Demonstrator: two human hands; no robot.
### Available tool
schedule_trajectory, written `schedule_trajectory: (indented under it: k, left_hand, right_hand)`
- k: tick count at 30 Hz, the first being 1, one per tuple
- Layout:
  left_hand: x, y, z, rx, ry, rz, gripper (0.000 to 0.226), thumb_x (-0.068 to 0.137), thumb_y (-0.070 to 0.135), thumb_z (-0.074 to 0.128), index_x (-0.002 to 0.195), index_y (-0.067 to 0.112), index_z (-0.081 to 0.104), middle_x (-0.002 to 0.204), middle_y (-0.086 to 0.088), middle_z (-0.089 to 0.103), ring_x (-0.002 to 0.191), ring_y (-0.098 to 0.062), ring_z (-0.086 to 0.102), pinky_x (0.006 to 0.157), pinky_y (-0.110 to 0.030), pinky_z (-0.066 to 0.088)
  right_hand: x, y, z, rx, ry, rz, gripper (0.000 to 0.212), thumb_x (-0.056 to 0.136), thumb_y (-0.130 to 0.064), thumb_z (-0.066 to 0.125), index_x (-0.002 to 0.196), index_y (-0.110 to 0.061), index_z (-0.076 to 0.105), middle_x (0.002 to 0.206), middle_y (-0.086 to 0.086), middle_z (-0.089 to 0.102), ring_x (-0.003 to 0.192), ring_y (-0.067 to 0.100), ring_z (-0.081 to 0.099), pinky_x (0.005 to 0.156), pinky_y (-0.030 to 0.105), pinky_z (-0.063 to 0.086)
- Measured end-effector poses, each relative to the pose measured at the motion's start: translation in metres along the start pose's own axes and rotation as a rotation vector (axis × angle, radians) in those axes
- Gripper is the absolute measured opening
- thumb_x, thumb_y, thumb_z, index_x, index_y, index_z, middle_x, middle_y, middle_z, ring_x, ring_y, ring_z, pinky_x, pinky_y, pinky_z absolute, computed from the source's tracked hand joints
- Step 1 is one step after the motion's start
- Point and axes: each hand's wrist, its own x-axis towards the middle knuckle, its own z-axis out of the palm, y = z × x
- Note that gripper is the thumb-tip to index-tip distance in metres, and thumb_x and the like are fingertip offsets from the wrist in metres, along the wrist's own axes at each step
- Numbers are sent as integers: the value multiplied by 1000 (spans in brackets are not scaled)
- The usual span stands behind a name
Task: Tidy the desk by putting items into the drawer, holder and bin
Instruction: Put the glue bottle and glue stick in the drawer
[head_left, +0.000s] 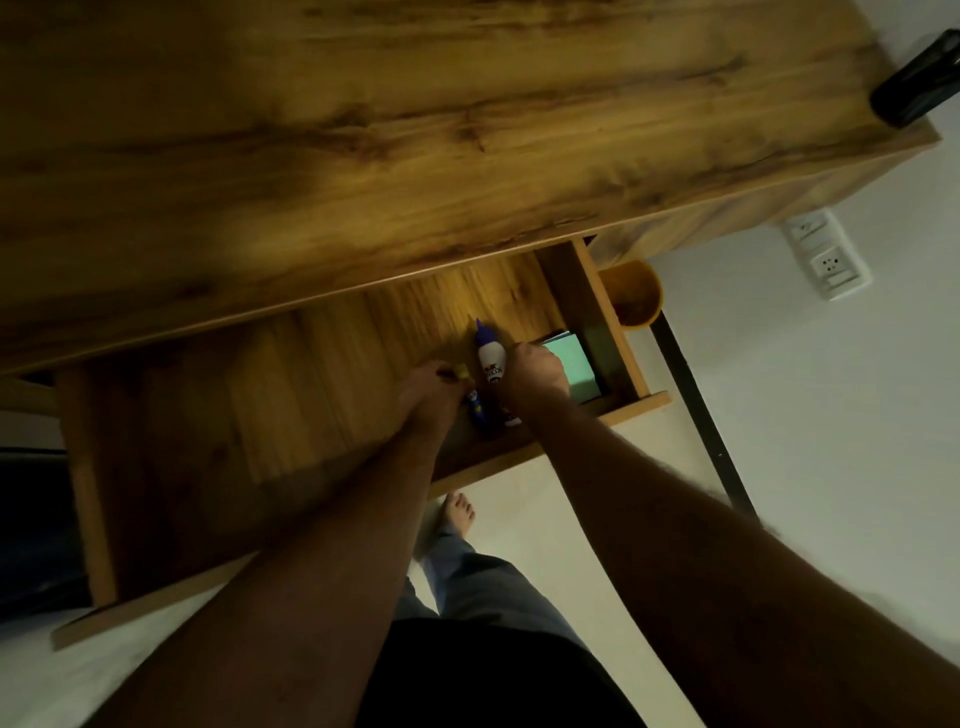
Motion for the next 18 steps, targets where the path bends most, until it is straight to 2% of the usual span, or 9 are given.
schedule_trajectory:
  k: [5,9,14,18]
  left_hand:
    - [-12,17,-2,146,18,67,46,79,40,74,117,16,67,114,-9,69,102,-25,64,87,-38,52]
    - [-12,24,-3,154,3,75,42,80,37,73,116,16,68,113,-10,69,101,-27,64,87,-35,51]
    - [-9,32,-5,84,12,55,44,76,32,78,115,15,68,108,-9,71,96,-25,67,82,-43,57]
    - [-8,30,-3,90,24,46,42,76,29,78,113,14,69,107,-11,71,93,-27,68,81,-43,57]
  right_hand:
    - [0,2,3,80,5,27,34,96,-39,55,108,-7,62,102,9,66,90,23,65,73,31,51]
    - [0,5,-1,118,1,31,40,93,-44,58,109,-7,61,101,9,66,86,21,63,66,29,45]
    - [-1,0,-5,108,-10,32,37,89,-35,66,113,-7,59,102,8,65,92,20,63,66,26,42]
    - [-4,-2,-6,158,-2,31,35,97,-42,52,102,-8,60,87,5,58,83,20,61,60,26,40]
